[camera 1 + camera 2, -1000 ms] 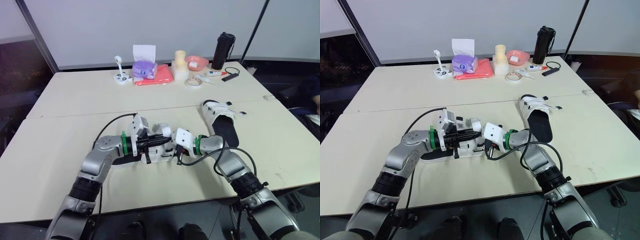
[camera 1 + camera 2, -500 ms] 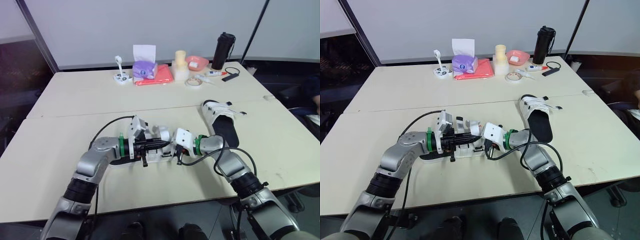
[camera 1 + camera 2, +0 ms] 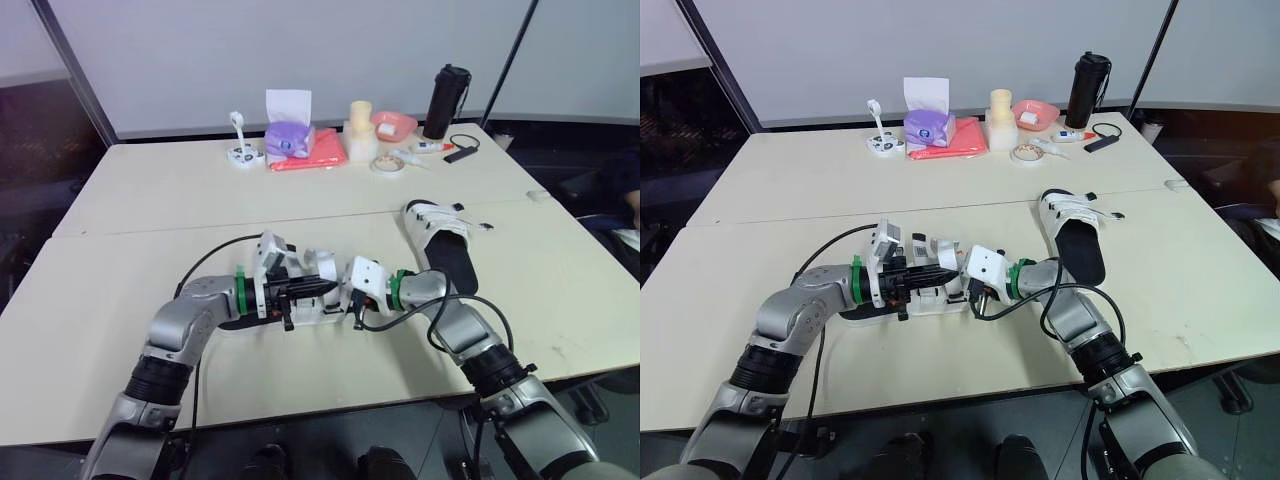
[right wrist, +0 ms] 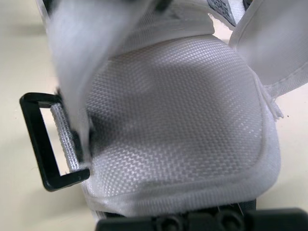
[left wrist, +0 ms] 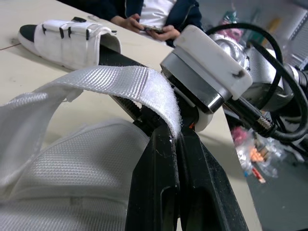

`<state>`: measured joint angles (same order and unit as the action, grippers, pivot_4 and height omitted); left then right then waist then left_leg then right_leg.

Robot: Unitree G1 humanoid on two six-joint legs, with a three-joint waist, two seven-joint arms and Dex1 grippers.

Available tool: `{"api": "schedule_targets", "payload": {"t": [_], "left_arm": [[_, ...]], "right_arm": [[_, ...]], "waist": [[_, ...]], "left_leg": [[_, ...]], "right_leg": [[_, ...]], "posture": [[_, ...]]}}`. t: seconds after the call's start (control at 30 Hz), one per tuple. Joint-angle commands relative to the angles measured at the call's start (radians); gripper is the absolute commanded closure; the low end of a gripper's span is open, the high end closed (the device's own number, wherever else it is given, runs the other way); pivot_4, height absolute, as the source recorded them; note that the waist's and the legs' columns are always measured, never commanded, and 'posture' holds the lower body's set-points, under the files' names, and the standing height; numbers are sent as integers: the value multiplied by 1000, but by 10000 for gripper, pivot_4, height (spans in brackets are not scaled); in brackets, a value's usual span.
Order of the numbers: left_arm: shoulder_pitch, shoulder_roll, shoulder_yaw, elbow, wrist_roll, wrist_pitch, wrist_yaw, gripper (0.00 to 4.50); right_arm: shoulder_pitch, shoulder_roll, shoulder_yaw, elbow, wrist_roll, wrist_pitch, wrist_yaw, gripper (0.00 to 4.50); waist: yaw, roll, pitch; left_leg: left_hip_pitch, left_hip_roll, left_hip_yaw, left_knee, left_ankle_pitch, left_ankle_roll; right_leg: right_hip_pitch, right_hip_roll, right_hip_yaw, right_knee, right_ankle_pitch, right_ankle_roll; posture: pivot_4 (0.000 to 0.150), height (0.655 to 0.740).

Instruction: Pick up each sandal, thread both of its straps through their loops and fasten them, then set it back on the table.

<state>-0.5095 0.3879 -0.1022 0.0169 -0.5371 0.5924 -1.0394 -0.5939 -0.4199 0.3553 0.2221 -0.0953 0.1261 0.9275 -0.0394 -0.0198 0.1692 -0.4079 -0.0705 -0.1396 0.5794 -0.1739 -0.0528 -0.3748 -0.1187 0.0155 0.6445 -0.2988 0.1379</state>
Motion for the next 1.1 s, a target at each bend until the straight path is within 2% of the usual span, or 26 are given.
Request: {"api": "schedule_targets", "payload": {"t": [0.03,0.47,1.1], "left_arm": [[-18,4,18,-39,-25,10,-4,44632],[-32,-8,49,-30,-85,76,17,44632],[10,-8,18,-46,-69,64,15,44632]], "right_arm": [[23,-5,28,32,-30,25,2,45000],[22,-6,29,32,-32,24,1,45000],[35,-12,28,13,-31,33,3,45000]], "waist": [[0,0,0],[0,0,0],[0,0,0]], "left_leg": [[0,0,0,0,0,0],[0,0,0,0,0,0],[0,0,0,-1,0,0]], "right_leg": [[0,0,0,0,0,0],[0,0,0,0,0,0],[0,0,0,-2,0,0]], "posture": [[1500,7400],[1500,7400],[1500,7400]]}}
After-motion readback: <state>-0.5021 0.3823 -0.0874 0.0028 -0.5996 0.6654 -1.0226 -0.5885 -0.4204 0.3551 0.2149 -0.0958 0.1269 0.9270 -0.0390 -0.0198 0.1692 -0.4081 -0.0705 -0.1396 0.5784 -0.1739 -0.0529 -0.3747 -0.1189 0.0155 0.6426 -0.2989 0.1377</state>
